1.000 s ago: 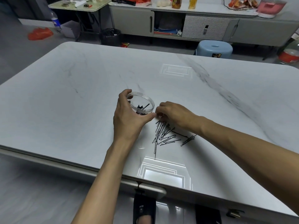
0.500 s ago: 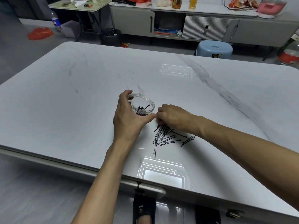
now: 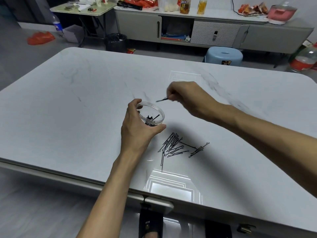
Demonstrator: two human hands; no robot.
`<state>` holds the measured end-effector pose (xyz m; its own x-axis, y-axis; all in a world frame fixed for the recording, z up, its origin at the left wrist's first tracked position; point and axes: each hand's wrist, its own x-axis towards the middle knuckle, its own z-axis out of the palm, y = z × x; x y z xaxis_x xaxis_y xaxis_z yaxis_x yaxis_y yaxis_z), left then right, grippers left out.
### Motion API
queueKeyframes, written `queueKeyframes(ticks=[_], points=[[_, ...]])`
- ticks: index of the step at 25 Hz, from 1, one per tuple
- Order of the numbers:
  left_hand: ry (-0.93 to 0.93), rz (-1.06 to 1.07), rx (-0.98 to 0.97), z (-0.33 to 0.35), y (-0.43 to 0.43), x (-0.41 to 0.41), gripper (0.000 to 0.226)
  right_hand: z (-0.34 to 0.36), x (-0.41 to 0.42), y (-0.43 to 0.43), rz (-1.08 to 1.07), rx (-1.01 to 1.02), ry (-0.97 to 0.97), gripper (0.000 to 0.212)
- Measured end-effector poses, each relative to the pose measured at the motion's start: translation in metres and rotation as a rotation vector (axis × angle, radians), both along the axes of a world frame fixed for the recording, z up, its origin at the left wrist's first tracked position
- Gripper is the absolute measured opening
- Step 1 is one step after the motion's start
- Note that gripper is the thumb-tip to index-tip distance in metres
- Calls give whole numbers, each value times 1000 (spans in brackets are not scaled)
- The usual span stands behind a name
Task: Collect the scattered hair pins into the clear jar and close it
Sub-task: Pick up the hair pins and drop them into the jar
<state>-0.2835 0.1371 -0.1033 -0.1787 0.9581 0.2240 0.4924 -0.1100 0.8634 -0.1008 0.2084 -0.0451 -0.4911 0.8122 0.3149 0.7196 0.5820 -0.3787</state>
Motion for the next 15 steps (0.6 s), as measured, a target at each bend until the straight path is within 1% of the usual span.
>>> queueKeyframes(ticks=[2,3,4,5,6,7,8,9,11,12,15], points=[[6,-12,1,1,0,2,94,11,-22,-4,144,-46,-146,10],[4,-14,0,1,-1,3,94,11,-29,-6,191,-52,-167,9],[1,-9,0,1,-1,3,94,7,-32,-7,200,-62,-110,11],[2,2,1,1,-1,2,94,4,-30,-8,152,-90,24,14],[4,20,3,1,-1,0,94,-1,-24,-8,69,-136,184,19],[6,39,7,1,-1,-1,94,-9,-16,-8,-18,-195,284,22],[6,52,11,1,-1,-2,94,-18,-8,-8,-72,-259,278,21],[4,59,14,2,-1,-3,94,-28,0,-10,-79,-311,162,17],[0,64,18,2,-1,-3,93,-52,7,-19,-12,-377,-135,13],[-3,62,18,2,-1,-3,93,-63,6,-25,17,-395,-208,14],[-1,51,12,2,0,-2,92,-76,0,-33,45,-371,-234,15]])
